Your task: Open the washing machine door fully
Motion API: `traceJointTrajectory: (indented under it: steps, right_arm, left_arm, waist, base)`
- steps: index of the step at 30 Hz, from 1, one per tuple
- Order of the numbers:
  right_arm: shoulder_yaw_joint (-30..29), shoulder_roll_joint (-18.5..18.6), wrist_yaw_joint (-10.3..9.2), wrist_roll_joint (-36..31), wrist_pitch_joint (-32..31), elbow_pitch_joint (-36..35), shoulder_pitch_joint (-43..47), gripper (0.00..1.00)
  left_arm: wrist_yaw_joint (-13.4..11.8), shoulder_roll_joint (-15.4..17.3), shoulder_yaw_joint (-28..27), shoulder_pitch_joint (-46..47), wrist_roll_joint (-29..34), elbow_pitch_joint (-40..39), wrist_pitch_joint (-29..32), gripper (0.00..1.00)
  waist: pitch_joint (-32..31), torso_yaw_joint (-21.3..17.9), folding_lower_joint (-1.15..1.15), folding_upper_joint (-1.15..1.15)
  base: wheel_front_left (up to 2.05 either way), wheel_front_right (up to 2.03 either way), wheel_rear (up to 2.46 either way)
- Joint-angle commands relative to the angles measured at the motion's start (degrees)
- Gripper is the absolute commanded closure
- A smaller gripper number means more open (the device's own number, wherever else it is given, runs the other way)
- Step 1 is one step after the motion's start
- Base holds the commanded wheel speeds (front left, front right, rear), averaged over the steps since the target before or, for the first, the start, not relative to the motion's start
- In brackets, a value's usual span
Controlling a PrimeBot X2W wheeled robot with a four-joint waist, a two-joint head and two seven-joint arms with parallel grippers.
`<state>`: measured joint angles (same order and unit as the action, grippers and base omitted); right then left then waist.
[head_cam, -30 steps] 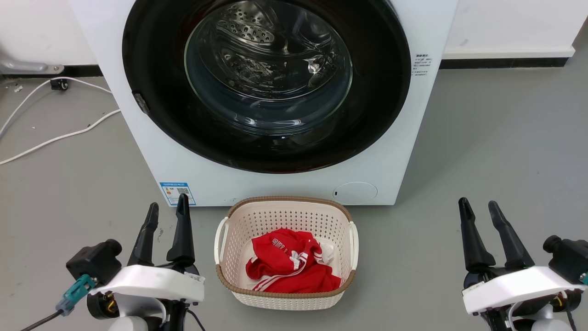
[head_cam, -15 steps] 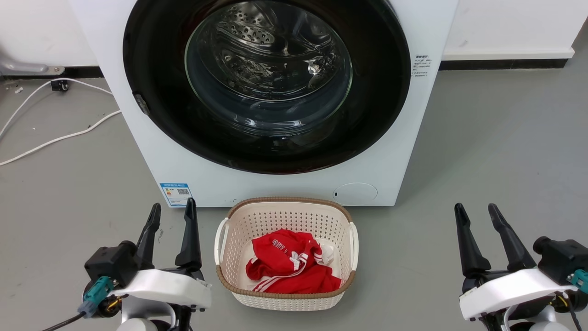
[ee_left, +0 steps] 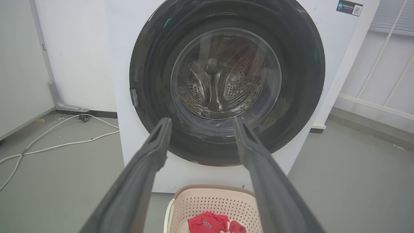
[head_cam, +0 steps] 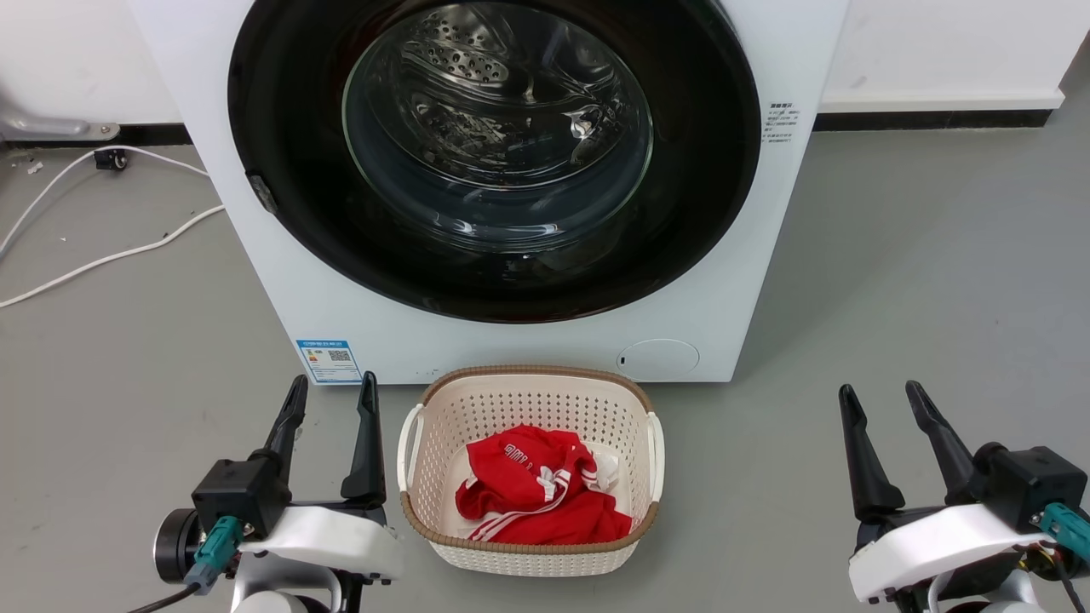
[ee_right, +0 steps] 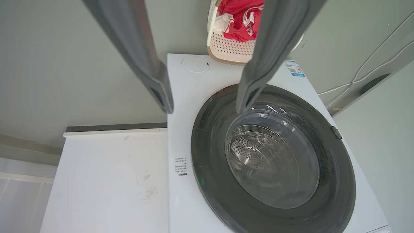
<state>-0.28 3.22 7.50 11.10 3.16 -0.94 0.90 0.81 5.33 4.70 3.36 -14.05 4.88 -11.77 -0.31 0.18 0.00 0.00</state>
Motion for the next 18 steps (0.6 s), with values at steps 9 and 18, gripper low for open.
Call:
traceJointTrajectory:
  steps: [9,18]
  right_arm:
    - [0.4,-0.3,-0.02,-5.0,0.3,-1.3,0.4,0.00]
    - [0.7,-0.4,-0.02,-9.2,0.5,-2.1,1.0,0.00]
  left_arm:
    - [-0.9,0.6,0.7,0.1,4.7,-0.3,-1.3,0.00]
    - [-1.4,0.2,0.9,-0.3,8.6,-0.5,-2.5,0.00]
  waist:
    - [0.0,0.1,0.00,0.00]
    - [-0.2,0.3,0.00,0.00]
  base:
    - [0.00,0.00,0.00]
    - [0.00,0.00,0.00]
